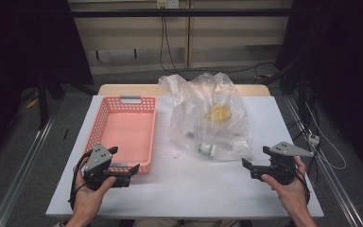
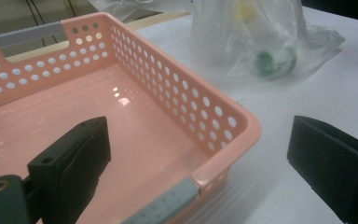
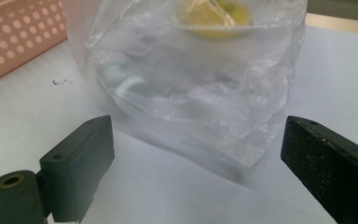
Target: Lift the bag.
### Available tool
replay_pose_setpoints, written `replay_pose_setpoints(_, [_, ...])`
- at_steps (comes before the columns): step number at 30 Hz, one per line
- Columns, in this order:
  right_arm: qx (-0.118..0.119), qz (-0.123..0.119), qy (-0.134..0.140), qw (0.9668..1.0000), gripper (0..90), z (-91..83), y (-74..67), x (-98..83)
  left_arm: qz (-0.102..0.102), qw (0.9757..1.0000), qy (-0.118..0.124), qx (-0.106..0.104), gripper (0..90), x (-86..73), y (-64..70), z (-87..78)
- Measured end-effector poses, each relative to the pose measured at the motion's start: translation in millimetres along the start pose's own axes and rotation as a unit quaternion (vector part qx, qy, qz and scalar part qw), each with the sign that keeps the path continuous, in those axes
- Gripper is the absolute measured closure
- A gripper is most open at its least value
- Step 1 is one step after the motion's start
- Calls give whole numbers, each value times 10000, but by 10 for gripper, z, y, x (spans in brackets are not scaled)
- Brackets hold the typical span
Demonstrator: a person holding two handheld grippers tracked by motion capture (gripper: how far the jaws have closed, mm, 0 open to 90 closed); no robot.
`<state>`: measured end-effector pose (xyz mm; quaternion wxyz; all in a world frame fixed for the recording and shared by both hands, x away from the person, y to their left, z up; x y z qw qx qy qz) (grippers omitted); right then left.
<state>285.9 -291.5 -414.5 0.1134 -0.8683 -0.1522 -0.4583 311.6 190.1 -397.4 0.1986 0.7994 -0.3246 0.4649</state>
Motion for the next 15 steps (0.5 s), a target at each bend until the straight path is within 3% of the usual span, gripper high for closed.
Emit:
replay_pose_setpoints(8, [-48, 71, -11, 10000, 100, 45, -9, -207, -277, 9990, 248, 228, 57, -211, -24, -52])
replay_pose_setpoints(12, [-29, 130, 21, 9999, 100, 44, -2, -225, -313, 9991, 301, 23, 48, -250, -31, -95])
replay_pose_setpoints(15, [-22, 111, -18, 9999, 100, 64, 2, -224, -314, 9989, 316, 111, 48, -254, -47, -92])
Point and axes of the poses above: each handheld gripper's, and its own axes: z roughly forward along the jaws, x roughly out of its top, y roughly to its right, the point moved 1 cm from there along z, roughly forward along the jaws, and after that the axes turned 2 degrees about -x, right-handed, at the moved point
